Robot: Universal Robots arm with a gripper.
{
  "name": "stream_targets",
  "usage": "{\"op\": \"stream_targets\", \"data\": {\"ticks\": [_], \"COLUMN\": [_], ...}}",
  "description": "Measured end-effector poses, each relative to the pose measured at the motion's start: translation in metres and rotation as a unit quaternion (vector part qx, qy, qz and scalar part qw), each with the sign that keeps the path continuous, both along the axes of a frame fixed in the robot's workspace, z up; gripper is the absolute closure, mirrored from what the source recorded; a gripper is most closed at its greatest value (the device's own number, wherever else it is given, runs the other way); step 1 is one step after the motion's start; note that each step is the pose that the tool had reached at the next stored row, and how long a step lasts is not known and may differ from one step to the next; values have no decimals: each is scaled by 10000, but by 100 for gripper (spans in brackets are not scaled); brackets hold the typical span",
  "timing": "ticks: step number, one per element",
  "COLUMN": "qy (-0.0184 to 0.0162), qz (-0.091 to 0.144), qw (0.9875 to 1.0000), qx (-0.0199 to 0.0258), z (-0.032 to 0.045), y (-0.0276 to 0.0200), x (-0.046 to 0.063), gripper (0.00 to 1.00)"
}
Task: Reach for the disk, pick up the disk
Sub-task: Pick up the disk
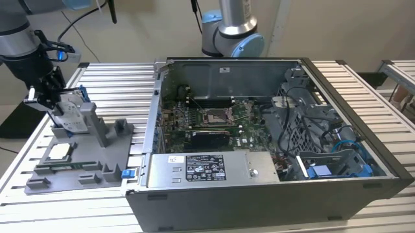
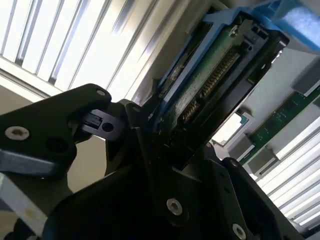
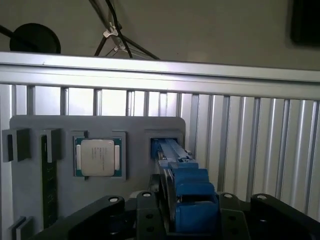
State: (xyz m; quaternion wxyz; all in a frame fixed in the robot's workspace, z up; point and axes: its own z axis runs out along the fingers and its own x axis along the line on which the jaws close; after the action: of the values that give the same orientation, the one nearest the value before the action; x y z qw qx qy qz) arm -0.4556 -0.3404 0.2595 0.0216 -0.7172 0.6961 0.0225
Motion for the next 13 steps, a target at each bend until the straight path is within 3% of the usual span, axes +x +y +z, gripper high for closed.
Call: {"op": "stream_targets", "data": {"ticks": [13], "qy": [3], "qz": [0], "qw": [10000], "qx": [-4], "z": [24], "y": [0], "x": [0], "gripper": [100]}}
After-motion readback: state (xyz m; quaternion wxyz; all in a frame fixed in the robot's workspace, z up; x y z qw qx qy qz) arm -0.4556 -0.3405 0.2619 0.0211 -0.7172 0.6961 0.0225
